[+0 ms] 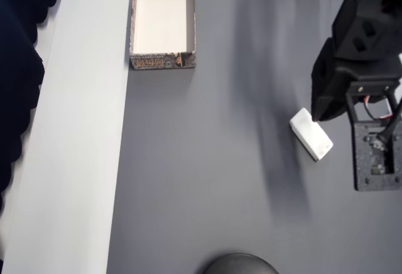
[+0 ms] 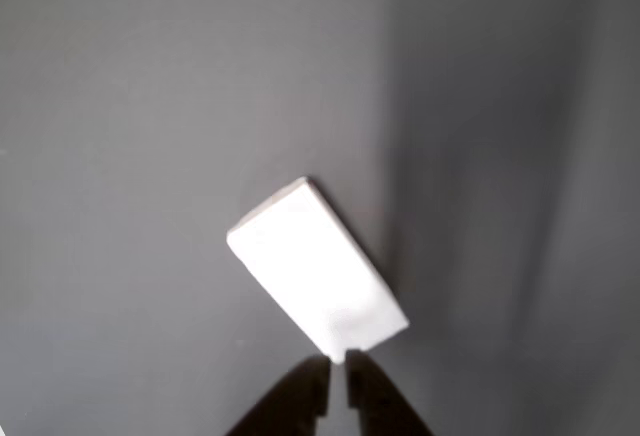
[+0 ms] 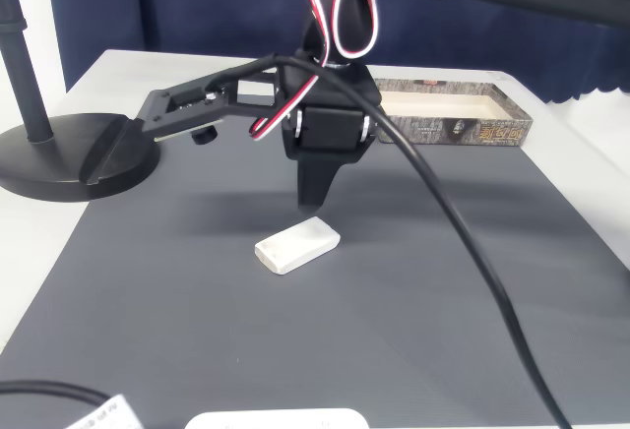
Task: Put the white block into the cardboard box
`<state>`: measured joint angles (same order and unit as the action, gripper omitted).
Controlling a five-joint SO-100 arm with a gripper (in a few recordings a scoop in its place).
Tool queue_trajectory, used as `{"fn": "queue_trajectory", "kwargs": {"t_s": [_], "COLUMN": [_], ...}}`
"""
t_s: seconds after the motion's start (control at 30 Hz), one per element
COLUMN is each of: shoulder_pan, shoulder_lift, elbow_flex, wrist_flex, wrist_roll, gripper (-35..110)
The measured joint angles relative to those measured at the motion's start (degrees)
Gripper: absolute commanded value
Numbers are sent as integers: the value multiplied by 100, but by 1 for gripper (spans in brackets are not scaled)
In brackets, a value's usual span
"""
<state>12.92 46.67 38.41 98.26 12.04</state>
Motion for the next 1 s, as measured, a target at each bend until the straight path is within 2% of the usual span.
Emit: {"fn": "queue_trajectory", "kwargs": {"t_s": [0.3, 0.63, 1.0], "shoulder_pan": [0, 0, 62], "shoulder_lift": [-220, -255, -255], "elbow_flex": [-132, -141, -141], "wrist_flex": [9, 9, 9], "wrist_roll": [378, 2268, 3199], "gripper": [-2, -2, -2]}}
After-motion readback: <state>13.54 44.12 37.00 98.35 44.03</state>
